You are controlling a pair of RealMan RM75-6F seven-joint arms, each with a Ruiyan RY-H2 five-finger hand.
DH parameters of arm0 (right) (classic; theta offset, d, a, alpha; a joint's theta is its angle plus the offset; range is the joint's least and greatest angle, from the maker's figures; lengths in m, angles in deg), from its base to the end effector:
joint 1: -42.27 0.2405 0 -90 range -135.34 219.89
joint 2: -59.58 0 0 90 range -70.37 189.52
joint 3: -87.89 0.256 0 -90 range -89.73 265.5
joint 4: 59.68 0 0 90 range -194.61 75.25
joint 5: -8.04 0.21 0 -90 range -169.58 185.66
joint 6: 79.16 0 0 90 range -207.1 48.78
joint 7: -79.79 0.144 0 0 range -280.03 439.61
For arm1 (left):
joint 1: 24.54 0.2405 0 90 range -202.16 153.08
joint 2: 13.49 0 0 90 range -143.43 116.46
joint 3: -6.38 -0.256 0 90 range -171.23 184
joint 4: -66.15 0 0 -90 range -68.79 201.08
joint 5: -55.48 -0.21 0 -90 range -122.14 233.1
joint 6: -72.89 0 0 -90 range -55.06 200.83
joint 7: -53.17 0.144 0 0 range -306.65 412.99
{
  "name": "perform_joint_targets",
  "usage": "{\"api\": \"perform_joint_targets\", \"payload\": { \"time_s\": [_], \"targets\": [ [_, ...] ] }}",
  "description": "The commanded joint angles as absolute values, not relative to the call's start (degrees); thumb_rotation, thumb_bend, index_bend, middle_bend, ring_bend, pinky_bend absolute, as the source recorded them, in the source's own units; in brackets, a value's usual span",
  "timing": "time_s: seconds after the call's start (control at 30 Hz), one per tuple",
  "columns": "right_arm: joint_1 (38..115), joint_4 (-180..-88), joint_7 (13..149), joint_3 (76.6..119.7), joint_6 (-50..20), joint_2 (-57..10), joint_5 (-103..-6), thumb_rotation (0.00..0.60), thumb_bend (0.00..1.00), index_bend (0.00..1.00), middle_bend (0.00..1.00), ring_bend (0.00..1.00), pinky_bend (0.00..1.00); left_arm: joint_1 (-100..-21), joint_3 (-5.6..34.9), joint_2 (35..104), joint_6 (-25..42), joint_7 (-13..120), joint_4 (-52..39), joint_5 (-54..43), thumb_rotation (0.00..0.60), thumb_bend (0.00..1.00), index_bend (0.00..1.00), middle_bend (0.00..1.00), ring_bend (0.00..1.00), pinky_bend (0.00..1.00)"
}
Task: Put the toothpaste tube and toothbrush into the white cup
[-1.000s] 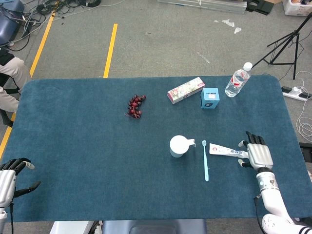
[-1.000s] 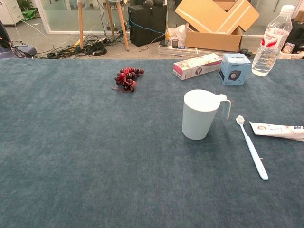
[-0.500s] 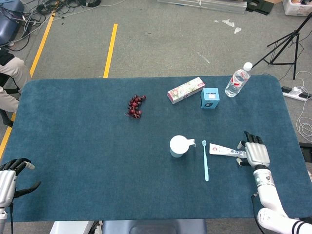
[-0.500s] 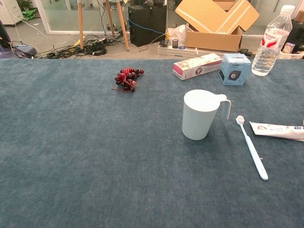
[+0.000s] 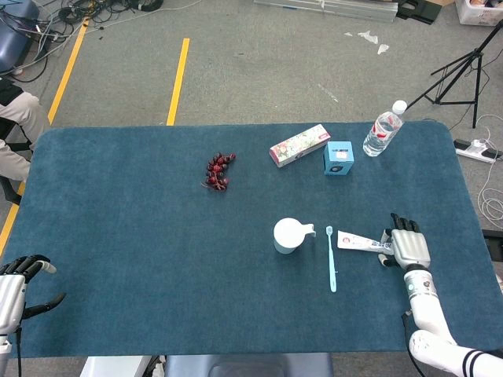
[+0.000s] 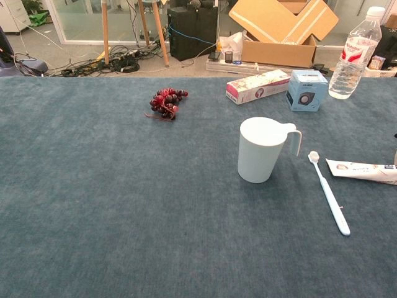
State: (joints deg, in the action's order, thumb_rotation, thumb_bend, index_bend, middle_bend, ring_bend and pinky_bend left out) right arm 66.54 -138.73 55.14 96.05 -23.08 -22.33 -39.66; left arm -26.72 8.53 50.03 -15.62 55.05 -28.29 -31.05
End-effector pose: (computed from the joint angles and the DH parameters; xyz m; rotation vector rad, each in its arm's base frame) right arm -0.3330 -0.2881 0.0434 1.4316 -1.1709 0.4269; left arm -0.3090 0.1635 0.1648 -1.3437 -0.8872 -0.9007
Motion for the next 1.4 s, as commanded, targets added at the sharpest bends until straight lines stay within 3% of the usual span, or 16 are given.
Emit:
{"api": "perform_joint_targets", "payload": {
  "time_s": [0.03,0.7,1.4],
  "targets": [
    [66.67,-138.65,55.12,95.96,-23.08,-22.46,-39.6,0.6,0.21,0.5,0.0,0.0,0.06,-26.72,8.53,50.01,-15.61,55.0,-28.28,-31.05,0.6,0.03,0.46,0.36,0.31,0.38],
    [67.3,-137.28,54.93,95.66,-21.28,-24.2,-39.92,0.6,0.3,0.62,0.04,0.0,0.06,-26.64,8.65,49.87,-15.75,54.64,-28.25,-31.0,0.6,0.03,0.46,0.36,0.31,0.38],
    [63.69,-152.16,59.4,96.62,-11.86,-14.47,-49.03,0.6,0.31,0.65,0.05,0.0,0.06,-26.6,8.67,49.97,-15.84,55.02,-28.37,-31.08,0.6,0.03,0.46,0.37,0.31,0.38]
  ]
}}
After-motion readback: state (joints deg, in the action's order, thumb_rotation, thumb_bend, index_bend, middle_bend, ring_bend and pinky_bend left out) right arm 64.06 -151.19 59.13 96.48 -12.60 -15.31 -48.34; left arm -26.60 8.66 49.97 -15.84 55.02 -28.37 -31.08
